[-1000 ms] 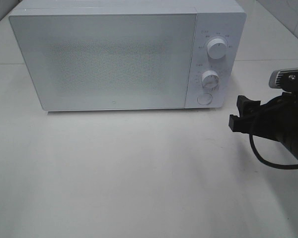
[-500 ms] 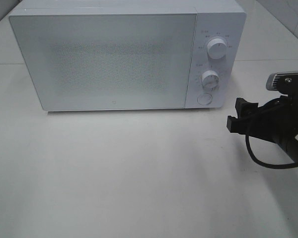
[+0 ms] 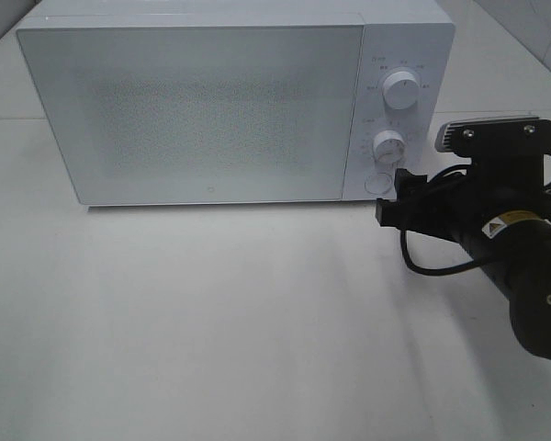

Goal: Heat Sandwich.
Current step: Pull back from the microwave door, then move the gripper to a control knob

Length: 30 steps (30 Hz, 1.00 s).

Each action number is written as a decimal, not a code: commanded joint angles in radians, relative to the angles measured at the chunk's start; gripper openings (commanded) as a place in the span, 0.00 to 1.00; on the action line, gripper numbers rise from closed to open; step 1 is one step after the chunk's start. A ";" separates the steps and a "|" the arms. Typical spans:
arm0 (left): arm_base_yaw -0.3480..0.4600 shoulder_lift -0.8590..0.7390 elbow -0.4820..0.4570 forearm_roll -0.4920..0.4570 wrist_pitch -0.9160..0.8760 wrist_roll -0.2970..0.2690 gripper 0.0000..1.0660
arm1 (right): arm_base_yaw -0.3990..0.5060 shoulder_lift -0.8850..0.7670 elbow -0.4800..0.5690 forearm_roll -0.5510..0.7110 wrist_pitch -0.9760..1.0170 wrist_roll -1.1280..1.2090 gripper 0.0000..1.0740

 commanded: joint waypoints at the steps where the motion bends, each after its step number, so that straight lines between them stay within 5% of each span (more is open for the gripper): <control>1: 0.001 -0.028 0.003 -0.002 -0.009 -0.006 0.95 | -0.009 0.036 -0.060 -0.024 0.018 0.007 0.71; 21: 0.001 -0.028 0.003 -0.002 -0.009 -0.006 0.95 | -0.105 0.207 -0.312 -0.096 0.100 0.012 0.71; 30: 0.001 -0.028 0.003 -0.002 -0.009 -0.006 0.95 | -0.105 0.210 -0.319 -0.095 0.112 0.012 0.66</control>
